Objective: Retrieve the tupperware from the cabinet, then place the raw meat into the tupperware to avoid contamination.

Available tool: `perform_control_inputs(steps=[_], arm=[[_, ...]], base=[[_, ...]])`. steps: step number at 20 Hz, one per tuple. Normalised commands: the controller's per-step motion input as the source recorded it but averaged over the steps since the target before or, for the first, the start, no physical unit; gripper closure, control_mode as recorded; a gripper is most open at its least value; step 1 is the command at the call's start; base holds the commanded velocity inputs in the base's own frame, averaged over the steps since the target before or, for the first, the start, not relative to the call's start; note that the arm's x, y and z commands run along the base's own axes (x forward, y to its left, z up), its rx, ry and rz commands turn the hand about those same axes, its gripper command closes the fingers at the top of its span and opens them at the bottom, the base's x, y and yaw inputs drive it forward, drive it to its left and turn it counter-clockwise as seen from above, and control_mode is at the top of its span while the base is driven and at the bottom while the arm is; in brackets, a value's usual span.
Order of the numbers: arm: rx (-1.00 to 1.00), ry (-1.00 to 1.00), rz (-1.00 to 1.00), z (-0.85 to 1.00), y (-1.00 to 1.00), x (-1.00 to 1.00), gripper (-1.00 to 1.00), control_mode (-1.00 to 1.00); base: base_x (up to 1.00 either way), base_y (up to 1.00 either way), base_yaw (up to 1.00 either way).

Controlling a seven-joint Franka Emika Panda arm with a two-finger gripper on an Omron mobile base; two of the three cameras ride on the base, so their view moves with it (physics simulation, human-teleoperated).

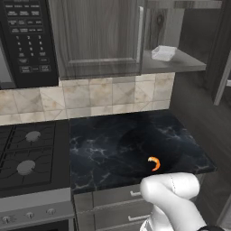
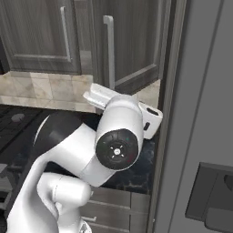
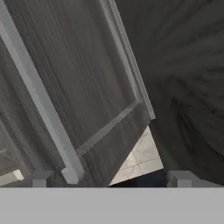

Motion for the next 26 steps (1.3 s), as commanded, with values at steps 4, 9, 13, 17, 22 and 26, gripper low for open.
perform_control_inputs(steps=[4, 9, 13, 17, 22, 26], arm=[[0.02, 0.00, 0.00, 0.03, 0.05, -0.79, -1.00, -1.00], [-0.26, 0.00, 0.00, -0.22, 0.52, -0.79, -1.00, -1.00], [-0.47, 0.02, 0.00, -0.50, 0.73, -0.61, -1.00, -1.00], [-0.49, 0.01, 0.00, -0.46, 0.70, -0.52, -1.00, -1.00], [-0.42, -0.06, -0.07, -0.12, 0.51, -0.21, -1.00, -1.00], [-0.35, -0.10, -0.17, 0.03, 0.36, -0.01, -1.00, -1.00]], base=[[0.00, 0.00, 0.00], [0.00, 0.00, 0.00], [0.00, 0.00, 0.00], [0.00, 0.00, 0.00], [0.00, 0.00, 0.00], [0.00, 0.00, 0.00]])
